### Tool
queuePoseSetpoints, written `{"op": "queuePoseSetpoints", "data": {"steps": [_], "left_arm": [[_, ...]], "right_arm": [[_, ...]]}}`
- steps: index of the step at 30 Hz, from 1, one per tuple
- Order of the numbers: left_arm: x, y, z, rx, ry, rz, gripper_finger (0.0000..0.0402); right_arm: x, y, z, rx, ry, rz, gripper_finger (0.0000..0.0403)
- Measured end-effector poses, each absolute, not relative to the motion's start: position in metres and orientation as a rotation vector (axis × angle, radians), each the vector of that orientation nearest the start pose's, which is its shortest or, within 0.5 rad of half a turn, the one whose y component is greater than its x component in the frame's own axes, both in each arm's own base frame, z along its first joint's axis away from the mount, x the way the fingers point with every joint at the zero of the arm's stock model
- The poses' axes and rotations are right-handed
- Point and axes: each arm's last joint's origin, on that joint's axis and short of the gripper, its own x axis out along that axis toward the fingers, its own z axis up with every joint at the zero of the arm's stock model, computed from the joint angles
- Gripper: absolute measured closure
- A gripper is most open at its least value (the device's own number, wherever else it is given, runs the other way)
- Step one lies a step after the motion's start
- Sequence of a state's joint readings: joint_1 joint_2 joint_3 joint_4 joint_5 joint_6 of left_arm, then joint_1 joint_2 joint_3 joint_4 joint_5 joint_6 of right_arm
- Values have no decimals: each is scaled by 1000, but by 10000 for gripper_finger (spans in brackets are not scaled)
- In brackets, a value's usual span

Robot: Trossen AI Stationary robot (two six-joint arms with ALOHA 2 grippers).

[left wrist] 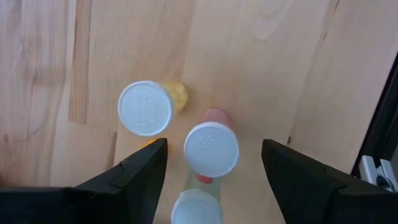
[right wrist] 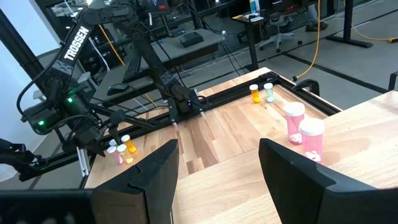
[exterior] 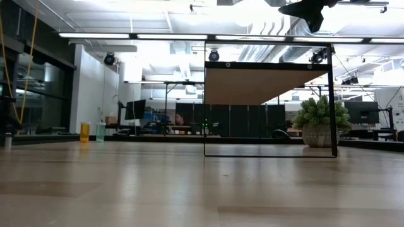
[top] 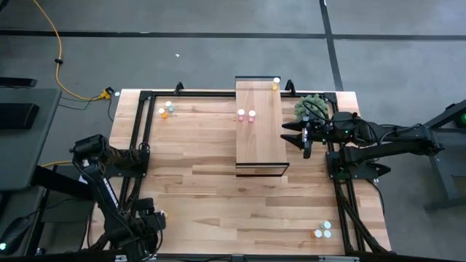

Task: Pick and place medicine bottles onto shelf by color
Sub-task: Put the pink pill bottle on the shelf aligned with the other pink pill bottles

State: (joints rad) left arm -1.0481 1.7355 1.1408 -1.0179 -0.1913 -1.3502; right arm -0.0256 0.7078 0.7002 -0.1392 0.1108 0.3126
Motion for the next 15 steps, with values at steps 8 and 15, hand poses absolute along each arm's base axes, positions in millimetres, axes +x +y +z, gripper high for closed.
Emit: {"op": "queuePoseSetpoints", "data": {"steps": [8, 15], "left_arm": [[153, -253, 180, -136, 1373, 318, 152], [154, -255, 180, -149, 1367, 303, 187]], "right_arm": [[160, -7, 319, 305, 124, -158, 189], [160, -8, 319, 304, 121, -177, 189]]}}
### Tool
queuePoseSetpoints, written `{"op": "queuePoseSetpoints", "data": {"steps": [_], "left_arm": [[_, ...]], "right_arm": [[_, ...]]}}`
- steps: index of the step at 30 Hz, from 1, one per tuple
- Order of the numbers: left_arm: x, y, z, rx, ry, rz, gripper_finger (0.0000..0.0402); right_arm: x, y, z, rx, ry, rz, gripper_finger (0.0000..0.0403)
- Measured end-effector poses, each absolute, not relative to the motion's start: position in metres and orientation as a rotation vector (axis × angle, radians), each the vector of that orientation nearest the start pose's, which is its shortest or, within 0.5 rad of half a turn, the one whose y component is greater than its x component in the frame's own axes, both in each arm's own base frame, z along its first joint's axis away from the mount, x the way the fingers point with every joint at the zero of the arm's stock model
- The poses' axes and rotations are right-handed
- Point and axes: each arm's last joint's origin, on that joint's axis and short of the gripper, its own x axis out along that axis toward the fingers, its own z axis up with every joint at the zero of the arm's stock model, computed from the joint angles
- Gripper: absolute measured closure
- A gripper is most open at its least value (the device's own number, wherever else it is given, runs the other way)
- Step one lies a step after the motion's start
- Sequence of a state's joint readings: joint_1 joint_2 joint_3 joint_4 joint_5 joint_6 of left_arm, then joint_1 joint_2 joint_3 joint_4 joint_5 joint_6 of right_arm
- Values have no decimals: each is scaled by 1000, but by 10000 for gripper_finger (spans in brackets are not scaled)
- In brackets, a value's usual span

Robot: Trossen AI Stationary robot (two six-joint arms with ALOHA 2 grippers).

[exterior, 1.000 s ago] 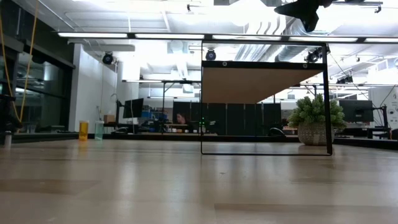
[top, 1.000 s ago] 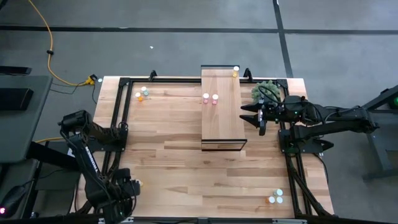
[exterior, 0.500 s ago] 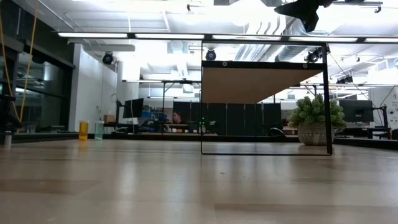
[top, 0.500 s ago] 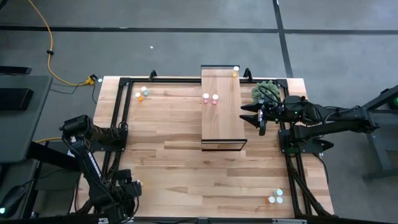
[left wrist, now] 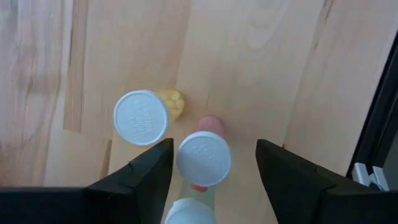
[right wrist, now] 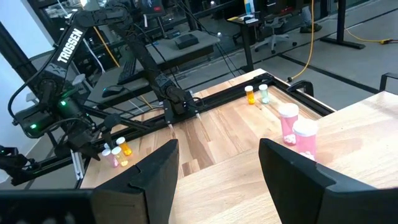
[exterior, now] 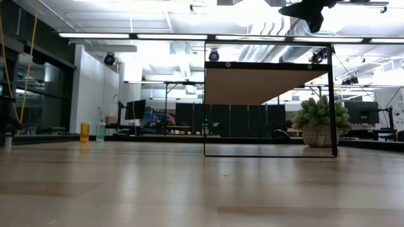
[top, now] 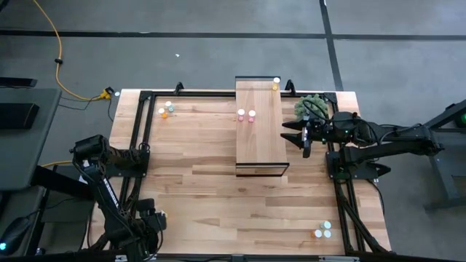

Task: Pick and place medicine bottles onto shelf by color
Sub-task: Put the pink pill bottle on the shelf aligned with the other pink pill bottles

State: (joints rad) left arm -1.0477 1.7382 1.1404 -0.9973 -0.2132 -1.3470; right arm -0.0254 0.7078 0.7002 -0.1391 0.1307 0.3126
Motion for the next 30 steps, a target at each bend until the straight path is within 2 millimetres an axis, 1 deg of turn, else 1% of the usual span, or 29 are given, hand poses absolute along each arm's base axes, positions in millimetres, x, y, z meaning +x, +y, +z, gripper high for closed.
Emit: {"op": "queuePoseSetpoints", "data": {"steps": [9, 19, 24, 27, 30], "left_arm": [[154, -255, 179, -113, 1369, 275, 244], [154, -255, 179, -119, 1385, 272, 282], [154, -255, 180, -143, 1385, 283, 293], [157, -256, 186, -177, 1372, 285, 292], [159, -259, 202, -197, 1356, 221, 289]], "right_arm": [[160, -8, 319, 304, 121, -178, 189], [160, -8, 319, 303, 121, -181, 189], [160, -8, 319, 303, 121, -181, 189], [160, -8, 319, 303, 121, -181, 189], [160, -8, 319, 303, 121, -180, 189]]}}
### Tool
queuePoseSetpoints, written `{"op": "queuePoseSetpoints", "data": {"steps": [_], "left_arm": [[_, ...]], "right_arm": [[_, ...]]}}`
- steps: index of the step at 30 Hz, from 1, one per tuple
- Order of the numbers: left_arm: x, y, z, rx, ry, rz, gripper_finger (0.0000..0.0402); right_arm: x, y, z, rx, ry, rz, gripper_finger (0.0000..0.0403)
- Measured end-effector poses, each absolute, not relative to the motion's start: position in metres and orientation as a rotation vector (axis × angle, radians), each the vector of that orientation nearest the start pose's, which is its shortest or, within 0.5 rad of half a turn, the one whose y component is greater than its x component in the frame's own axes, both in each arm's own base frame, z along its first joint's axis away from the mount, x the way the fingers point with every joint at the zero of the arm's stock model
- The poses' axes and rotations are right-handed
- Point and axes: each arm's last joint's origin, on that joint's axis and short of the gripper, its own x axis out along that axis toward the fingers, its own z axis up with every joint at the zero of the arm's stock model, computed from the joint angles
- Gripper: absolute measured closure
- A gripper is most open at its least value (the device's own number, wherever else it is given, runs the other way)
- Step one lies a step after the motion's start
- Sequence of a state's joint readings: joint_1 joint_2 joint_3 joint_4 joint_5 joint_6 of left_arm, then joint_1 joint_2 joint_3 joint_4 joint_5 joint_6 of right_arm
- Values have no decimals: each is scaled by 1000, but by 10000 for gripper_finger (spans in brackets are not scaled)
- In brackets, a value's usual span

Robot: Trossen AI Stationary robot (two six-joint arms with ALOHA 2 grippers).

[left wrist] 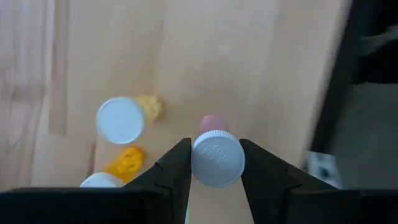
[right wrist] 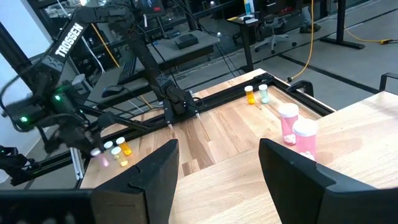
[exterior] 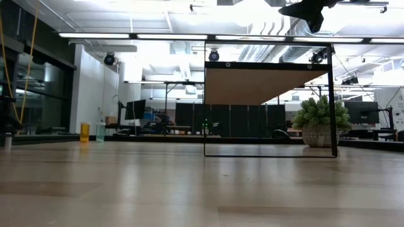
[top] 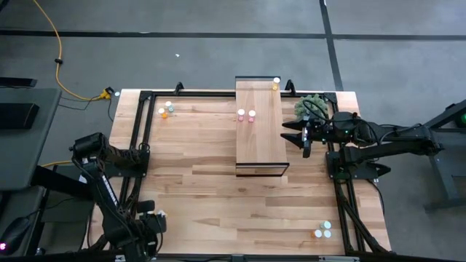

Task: Pick and place medicine bottles onto shelf by color
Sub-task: Put the pink pill bottle on the shelf aligned with the other pink pill bottles

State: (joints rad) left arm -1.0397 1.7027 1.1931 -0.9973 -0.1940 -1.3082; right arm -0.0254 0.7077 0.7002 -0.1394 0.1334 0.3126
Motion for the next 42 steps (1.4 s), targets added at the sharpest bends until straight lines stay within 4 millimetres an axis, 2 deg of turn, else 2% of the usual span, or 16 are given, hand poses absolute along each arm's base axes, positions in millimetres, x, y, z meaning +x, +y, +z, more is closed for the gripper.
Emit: {"op": "queuePoseSetpoints", "data": {"steps": [4, 8, 11, 15, 22, 26, 30, 35, 42], "left_arm": [[160, -256, 237, -253, 1310, 117, 291], [165, -231, 283, -284, 1223, 35, 289], [177, -197, 315, -298, 1145, 41, 288], [198, -141, 351, -282, 1013, 91, 288], [241, -46, 395, -129, 853, 215, 288], [264, -8, 406, -12, 799, 263, 288], [287, 17, 402, 13, 834, 232, 287], [316, 30, 384, 13, 882, 231, 287], [354, 37, 356, 25, 877, 237, 287]], "right_arm": [[160, -8, 319, 297, 121, -180, 189], [160, -8, 319, 296, 121, -180, 189], [160, -8, 319, 296, 121, -180, 189], [160, -8, 319, 296, 121, -180, 189], [160, -7, 320, 331, 116, -152, 189], [168, -6, 317, 381, 136, -118, 189], [187, -4, 306, 369, 195, -94, 189], [216, 1, 292, 307, 224, -75, 189], [241, 6, 278, 237, 229, -51, 189]]}}
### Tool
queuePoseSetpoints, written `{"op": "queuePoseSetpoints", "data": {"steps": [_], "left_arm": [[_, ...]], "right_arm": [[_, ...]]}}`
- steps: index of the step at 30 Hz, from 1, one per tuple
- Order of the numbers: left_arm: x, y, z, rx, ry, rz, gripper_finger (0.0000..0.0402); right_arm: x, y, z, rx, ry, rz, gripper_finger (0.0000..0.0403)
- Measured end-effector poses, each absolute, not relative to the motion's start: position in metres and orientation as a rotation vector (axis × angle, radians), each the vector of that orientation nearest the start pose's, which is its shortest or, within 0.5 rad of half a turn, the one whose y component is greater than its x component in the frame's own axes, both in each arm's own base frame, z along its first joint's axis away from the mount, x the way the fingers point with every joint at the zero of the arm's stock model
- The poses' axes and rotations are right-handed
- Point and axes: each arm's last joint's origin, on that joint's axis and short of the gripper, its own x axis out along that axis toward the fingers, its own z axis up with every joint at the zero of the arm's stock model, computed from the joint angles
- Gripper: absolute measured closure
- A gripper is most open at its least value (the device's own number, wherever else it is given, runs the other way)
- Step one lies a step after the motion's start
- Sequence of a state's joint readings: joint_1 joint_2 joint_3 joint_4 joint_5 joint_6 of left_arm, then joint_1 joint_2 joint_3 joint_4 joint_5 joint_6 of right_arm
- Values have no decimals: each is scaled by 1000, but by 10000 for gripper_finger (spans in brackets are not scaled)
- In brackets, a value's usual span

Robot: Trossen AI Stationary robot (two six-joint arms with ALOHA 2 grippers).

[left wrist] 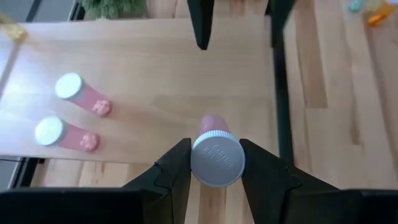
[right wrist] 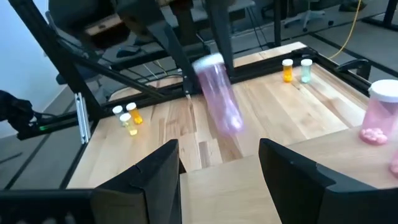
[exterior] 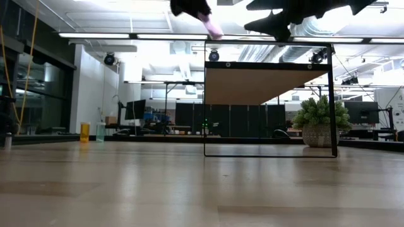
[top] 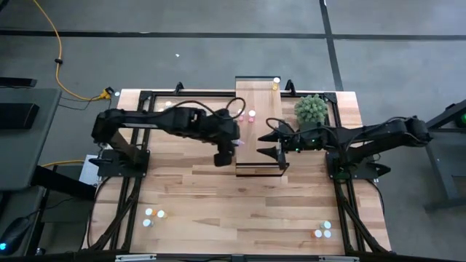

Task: Pick and place medicine bottles onto shelf by color
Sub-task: Put the pink pill bottle on the shelf aligned with the other pink pill bottles

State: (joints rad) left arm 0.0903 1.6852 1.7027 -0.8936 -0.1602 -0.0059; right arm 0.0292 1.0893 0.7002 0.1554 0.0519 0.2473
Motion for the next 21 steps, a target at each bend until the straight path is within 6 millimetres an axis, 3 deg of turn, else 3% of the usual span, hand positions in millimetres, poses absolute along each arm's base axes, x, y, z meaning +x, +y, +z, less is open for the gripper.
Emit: {"op": "queuePoseSetpoints", "data": {"steps": [6, 16, 21], "left_arm": [[369, 39, 343, 2, 872, 251, 287], [378, 40, 348, -13, 764, 257, 287], [381, 43, 343, -15, 777, 264, 287]], "right_arm": [[247, 5, 274, 187, 229, -76, 189], [249, 4, 271, 108, 252, -117, 189], [268, 4, 282, 29, 333, -100, 189]]}}
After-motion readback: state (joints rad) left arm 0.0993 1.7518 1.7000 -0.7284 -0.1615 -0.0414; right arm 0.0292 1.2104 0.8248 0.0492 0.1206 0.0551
